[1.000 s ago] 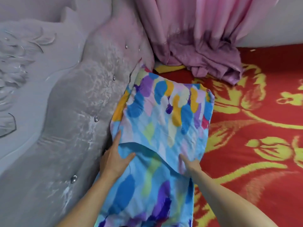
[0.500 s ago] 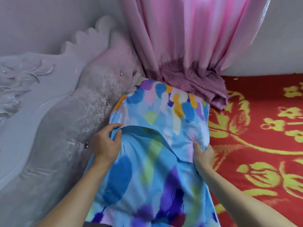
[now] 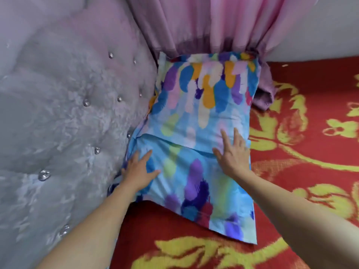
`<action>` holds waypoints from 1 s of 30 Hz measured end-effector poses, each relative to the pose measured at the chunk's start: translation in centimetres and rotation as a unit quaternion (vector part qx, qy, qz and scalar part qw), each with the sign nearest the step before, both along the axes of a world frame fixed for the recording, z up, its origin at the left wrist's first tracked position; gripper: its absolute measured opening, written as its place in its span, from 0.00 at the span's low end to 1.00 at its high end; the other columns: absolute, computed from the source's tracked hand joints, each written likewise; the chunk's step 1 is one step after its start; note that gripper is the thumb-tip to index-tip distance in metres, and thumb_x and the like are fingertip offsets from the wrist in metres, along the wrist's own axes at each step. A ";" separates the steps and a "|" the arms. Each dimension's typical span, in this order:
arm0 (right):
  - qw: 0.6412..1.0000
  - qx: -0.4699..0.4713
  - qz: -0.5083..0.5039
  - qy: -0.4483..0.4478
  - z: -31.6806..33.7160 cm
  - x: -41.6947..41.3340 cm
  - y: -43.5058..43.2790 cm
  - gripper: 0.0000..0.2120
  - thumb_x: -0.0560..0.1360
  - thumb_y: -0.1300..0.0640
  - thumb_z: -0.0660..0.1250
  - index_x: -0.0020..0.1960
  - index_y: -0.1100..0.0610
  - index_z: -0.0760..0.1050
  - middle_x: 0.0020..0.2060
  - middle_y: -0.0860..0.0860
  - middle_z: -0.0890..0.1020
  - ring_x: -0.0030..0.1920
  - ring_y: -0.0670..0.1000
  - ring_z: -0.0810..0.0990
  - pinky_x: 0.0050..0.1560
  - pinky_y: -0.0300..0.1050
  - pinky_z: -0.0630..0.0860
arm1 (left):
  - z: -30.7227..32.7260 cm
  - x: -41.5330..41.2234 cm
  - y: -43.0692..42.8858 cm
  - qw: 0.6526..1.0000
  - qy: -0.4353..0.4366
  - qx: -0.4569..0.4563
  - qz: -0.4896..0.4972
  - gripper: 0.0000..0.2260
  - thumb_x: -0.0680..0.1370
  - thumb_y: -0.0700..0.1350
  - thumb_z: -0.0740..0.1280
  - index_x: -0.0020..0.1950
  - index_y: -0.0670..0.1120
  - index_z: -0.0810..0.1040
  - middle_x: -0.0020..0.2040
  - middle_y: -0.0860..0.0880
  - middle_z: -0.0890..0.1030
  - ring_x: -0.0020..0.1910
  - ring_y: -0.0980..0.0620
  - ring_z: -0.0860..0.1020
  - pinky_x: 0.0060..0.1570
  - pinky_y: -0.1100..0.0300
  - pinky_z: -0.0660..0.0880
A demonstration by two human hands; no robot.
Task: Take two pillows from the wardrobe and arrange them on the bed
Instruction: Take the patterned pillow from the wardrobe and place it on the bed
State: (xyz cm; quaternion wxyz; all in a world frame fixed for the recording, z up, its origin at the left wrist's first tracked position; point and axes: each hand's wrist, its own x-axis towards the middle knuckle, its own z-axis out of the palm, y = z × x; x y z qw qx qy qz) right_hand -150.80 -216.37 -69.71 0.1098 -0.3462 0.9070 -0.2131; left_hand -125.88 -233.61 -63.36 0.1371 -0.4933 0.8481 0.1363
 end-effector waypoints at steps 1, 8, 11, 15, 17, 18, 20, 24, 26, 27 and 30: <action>0.996 0.033 0.076 0.041 -1.4 1.3 0.5 0.34 0.75 0.36 0.59 0.76 0.44 0.53 0.77 0.58 0.51 0.76 0.61 0.52 0.67 0.68 0.59 | -1.7 0.9 1.1 0.998 -0.049 -0.025 -0.028 0.39 0.69 0.67 0.66 0.75 0.62 0.49 0.78 0.45 0.44 0.77 0.41 0.47 0.70 0.36 0.54; 0.967 0.150 0.197 0.063 -5.2 2.0 0.8 0.35 0.72 0.27 0.45 0.75 0.39 0.49 0.78 0.51 0.45 0.77 0.57 0.38 0.69 0.73 0.46 | -4.6 2.9 3.5 0.987 -0.117 -0.050 -0.097 0.40 0.74 0.62 0.63 0.75 0.62 0.39 0.77 0.42 0.34 0.76 0.39 0.38 0.73 0.38 0.47; 0.956 0.194 0.211 0.060 -3.3 2.9 2.3 0.33 0.76 0.32 0.49 0.76 0.43 0.48 0.78 0.53 0.44 0.77 0.58 0.39 0.69 0.71 0.49 | -2.6 4.4 6.1 0.985 -0.139 0.027 -0.097 0.36 0.74 0.60 0.63 0.76 0.61 0.46 0.78 0.44 0.38 0.77 0.42 0.43 0.72 0.41 0.53; 0.941 0.243 0.234 0.020 1.3 5.6 7.1 0.31 0.77 0.36 0.55 0.76 0.46 0.52 0.78 0.53 0.52 0.77 0.57 0.48 0.69 0.68 0.56 | 2.0 8.1 12.7 0.986 -0.087 0.136 -0.036 0.27 0.76 0.56 0.62 0.74 0.57 0.59 0.76 0.47 0.58 0.72 0.45 0.63 0.69 0.47 0.64; 0.933 0.265 0.242 0.012 3.9 7.7 10.0 0.30 0.77 0.39 0.57 0.75 0.46 0.54 0.76 0.53 0.57 0.76 0.56 0.52 0.68 0.64 0.59 | 4.7 10.6 16.4 0.989 -0.047 0.143 -0.010 0.24 0.76 0.56 0.62 0.71 0.56 0.64 0.70 0.50 0.67 0.66 0.47 0.69 0.65 0.51 0.68; 0.931 0.271 0.244 0.014 5.2 8.9 11.5 0.29 0.77 0.40 0.57 0.74 0.47 0.55 0.74 0.54 0.60 0.75 0.56 0.55 0.67 0.62 0.61 | 6.1 11.9 18.2 0.988 -0.034 0.152 -0.002 0.23 0.75 0.56 0.62 0.70 0.56 0.66 0.67 0.51 0.69 0.65 0.48 0.71 0.63 0.52 0.69; 0.932 0.269 0.243 0.008 7.8 11.7 14.2 0.26 0.77 0.43 0.58 0.73 0.48 0.57 0.70 0.53 0.66 0.72 0.56 0.60 0.63 0.59 0.65 | 9.0 14.6 21.7 0.985 -0.008 0.169 0.016 0.22 0.74 0.58 0.63 0.68 0.57 0.68 0.63 0.50 0.72 0.63 0.50 0.74 0.62 0.55 0.71; 0.941 0.238 0.239 -0.005 13.4 18.1 17.6 0.24 0.76 0.48 0.58 0.71 0.49 0.61 0.63 0.52 0.72 0.67 0.55 0.67 0.59 0.55 0.69 | 14.7 21.1 27.3 0.986 0.038 0.157 0.046 0.20 0.72 0.58 0.64 0.64 0.57 0.72 0.61 0.50 0.76 0.61 0.52 0.75 0.61 0.59 0.71; 0.943 0.219 0.249 0.006 16.3 21.7 18.8 0.24 0.76 0.46 0.59 0.71 0.51 0.62 0.62 0.53 0.74 0.65 0.56 0.69 0.59 0.55 0.71 | 16.9 25.0 29.9 0.988 0.056 0.137 0.054 0.18 0.74 0.57 0.65 0.62 0.55 0.74 0.57 0.50 0.79 0.57 0.51 0.77 0.57 0.59 0.73; 0.944 0.208 0.255 0.017 17.7 23.5 19.4 0.24 0.77 0.45 0.59 0.70 0.52 0.63 0.62 0.54 0.74 0.64 0.57 0.70 0.59 0.54 0.71 | 17.9 27.1 31.2 0.988 0.063 0.124 0.060 0.17 0.74 0.56 0.65 0.62 0.54 0.74 0.57 0.49 0.79 0.56 0.50 0.77 0.56 0.58 0.73; 0.947 0.166 0.271 0.057 21.8 28.8 21.6 0.21 0.78 0.45 0.59 0.66 0.54 0.66 0.59 0.55 0.75 0.61 0.58 0.72 0.56 0.55 0.71 | 20.9 33.3 35.3 0.991 0.072 0.089 0.073 0.17 0.76 0.54 0.64 0.64 0.52 0.73 0.59 0.48 0.79 0.57 0.49 0.77 0.57 0.57 0.73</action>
